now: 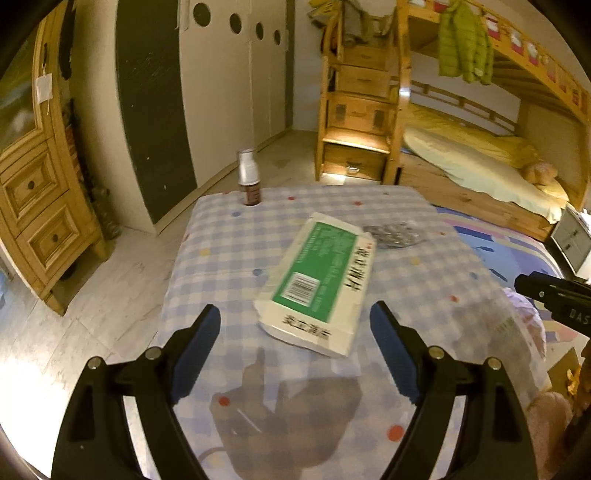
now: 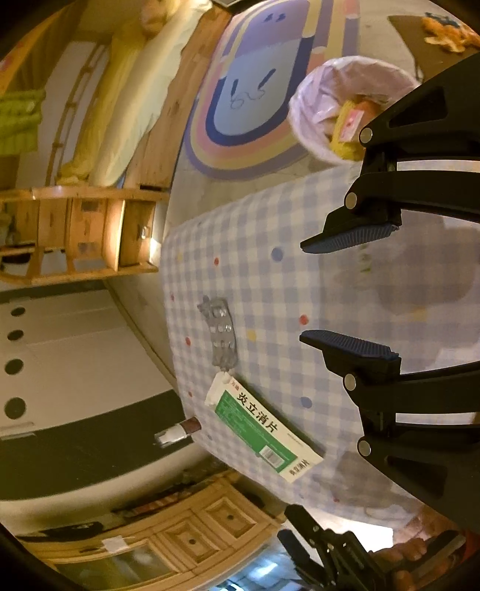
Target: Collect trash
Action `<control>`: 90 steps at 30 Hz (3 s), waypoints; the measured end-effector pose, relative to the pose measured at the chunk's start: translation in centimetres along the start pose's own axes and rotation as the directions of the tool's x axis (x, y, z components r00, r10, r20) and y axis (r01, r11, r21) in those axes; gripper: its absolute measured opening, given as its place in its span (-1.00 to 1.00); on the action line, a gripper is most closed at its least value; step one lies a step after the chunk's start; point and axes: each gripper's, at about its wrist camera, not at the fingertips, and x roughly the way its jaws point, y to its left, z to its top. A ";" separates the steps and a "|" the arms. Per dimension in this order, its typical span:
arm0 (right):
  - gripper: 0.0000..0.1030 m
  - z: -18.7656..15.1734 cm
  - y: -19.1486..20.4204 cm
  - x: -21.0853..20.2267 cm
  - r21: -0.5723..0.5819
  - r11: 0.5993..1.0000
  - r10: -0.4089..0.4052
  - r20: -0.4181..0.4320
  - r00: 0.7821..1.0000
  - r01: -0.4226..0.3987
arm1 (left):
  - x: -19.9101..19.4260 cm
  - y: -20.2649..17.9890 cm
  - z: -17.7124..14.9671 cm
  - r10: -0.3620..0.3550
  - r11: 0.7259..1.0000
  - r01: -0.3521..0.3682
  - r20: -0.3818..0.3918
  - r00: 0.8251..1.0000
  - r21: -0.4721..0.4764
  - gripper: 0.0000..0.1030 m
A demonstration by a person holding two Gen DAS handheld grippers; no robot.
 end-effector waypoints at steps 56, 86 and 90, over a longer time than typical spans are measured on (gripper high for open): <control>-0.43 2.3 1.9 7.8 -0.054 0.987 0.144 -0.114 0.983 -0.151 | 7.5 -1.9 -1.4 -0.006 0.995 0.022 -0.158 0.987 0.101 0.78; -0.97 -4.1 -0.2 -1.2 0.034 0.999 0.011 -0.047 0.999 -0.009 | 2.9 -3.6 -6.9 0.027 0.993 -0.004 -0.190 0.981 0.116 0.71; -0.97 -5.0 -1.3 -1.9 0.067 0.998 0.023 -0.040 0.999 -0.021 | 0.8 -4.0 -7.9 0.013 0.992 0.008 -0.158 0.987 0.128 0.87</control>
